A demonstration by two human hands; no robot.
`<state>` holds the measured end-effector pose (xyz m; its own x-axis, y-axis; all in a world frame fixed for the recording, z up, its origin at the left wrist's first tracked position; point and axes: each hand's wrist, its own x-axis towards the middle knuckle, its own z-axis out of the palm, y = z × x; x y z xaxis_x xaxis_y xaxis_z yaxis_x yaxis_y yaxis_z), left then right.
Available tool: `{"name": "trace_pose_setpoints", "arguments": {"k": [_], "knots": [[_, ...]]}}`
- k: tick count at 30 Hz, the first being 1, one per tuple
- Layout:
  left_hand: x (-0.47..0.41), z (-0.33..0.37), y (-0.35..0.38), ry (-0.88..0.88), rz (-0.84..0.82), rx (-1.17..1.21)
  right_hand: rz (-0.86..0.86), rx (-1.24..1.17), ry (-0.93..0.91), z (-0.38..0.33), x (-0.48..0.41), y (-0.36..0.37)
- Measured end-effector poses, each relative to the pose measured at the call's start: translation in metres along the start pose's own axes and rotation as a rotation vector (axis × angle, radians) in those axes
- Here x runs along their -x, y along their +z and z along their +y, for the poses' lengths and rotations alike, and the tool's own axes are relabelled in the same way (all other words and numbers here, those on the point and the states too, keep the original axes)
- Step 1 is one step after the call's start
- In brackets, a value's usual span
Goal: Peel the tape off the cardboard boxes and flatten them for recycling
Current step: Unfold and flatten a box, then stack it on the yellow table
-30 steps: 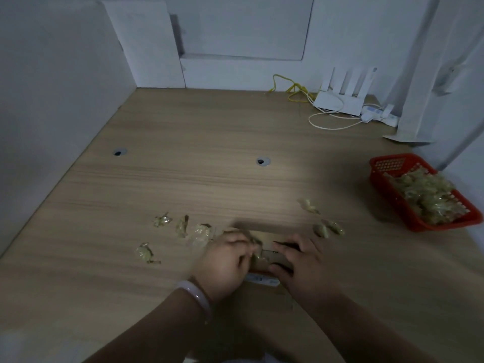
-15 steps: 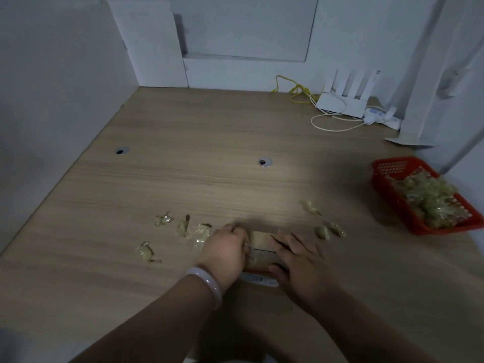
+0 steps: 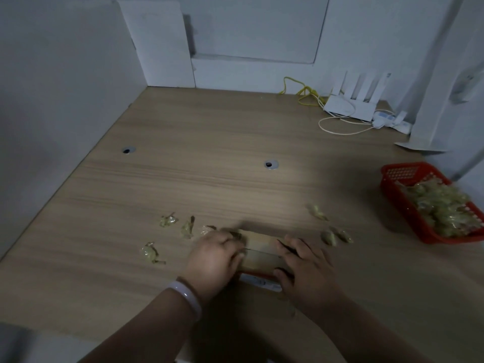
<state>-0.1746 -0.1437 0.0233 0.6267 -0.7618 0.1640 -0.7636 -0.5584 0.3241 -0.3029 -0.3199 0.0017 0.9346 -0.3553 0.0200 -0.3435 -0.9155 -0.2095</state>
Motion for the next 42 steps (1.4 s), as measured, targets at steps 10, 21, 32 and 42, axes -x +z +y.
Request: {"name": "trace_pose_setpoints", "arguments": {"k": [10, 21, 32, 42], "knots": [[-0.007, -0.012, -0.001, -0.243, -0.028, 0.104, -0.116, -0.066, -0.109, -0.001, -0.013, -0.005], [0.0, -0.029, 0.006, -0.388, 0.147, 0.322, -0.082, -0.036, -0.158, -0.01, -0.014, 0.003], [-0.008, -0.024, -0.003, -0.306, -0.036, 0.134, -0.068, -0.003, -0.163, -0.01, -0.014, 0.003], [0.007, -0.049, 0.0, -0.444, 0.157, 0.214, 0.019, -0.069, -0.153, -0.016, -0.012, 0.002]]}}
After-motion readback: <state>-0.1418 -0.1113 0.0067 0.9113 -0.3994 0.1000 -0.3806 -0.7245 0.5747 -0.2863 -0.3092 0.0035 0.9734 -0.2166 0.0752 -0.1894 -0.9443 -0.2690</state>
